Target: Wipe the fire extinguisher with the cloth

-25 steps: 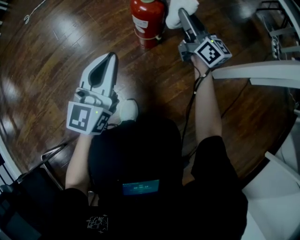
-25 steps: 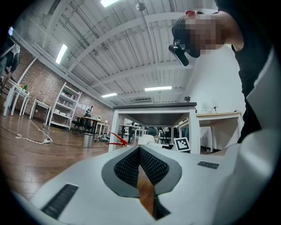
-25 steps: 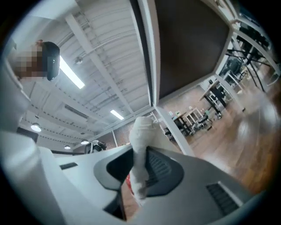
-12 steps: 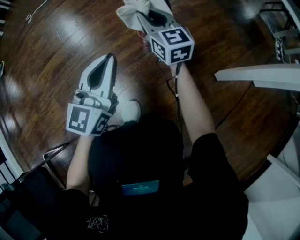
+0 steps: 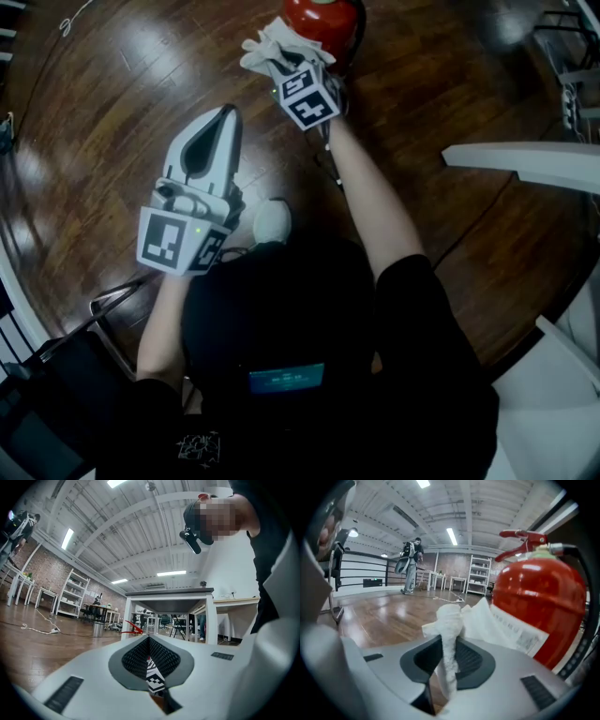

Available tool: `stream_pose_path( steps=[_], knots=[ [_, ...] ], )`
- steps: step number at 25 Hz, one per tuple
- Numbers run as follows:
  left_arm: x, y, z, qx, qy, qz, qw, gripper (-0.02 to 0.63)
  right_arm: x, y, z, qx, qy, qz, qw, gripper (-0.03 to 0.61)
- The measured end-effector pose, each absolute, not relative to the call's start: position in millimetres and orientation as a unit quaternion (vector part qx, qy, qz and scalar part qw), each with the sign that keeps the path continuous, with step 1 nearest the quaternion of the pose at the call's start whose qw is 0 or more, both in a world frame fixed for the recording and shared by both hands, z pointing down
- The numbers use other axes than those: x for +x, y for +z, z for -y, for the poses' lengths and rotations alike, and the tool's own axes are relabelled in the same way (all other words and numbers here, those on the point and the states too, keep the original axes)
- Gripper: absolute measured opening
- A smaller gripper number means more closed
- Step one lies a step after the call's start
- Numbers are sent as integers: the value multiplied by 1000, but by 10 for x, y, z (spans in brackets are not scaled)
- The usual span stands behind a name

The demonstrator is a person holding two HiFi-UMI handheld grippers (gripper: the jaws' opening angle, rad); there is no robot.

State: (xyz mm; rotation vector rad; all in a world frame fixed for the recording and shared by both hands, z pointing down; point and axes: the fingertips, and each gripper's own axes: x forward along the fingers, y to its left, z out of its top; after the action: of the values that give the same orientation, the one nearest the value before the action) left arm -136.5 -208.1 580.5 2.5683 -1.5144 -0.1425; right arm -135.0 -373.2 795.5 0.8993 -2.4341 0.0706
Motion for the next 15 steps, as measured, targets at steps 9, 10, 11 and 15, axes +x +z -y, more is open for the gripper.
stream_pose_path(
  steps=[9, 10, 11, 15],
  knots=[
    [-1424, 5796, 2064, 857, -46, 507, 77, 2, -958, 8360, 3616, 329, -46, 868, 370, 92],
    [-1424, 5797, 2060, 857, -47, 507, 77, 2, -890, 8300, 3607, 334, -50, 869, 363, 92],
    [-1418, 5797, 2058, 858, -47, 506, 77, 2, -821, 8231, 3599, 339, -52, 869, 356, 92],
    [-1357, 5778, 2036, 859, -51, 504, 76, 2, -634, 7927, 3513, 357, -61, 876, 318, 92]
  ],
)
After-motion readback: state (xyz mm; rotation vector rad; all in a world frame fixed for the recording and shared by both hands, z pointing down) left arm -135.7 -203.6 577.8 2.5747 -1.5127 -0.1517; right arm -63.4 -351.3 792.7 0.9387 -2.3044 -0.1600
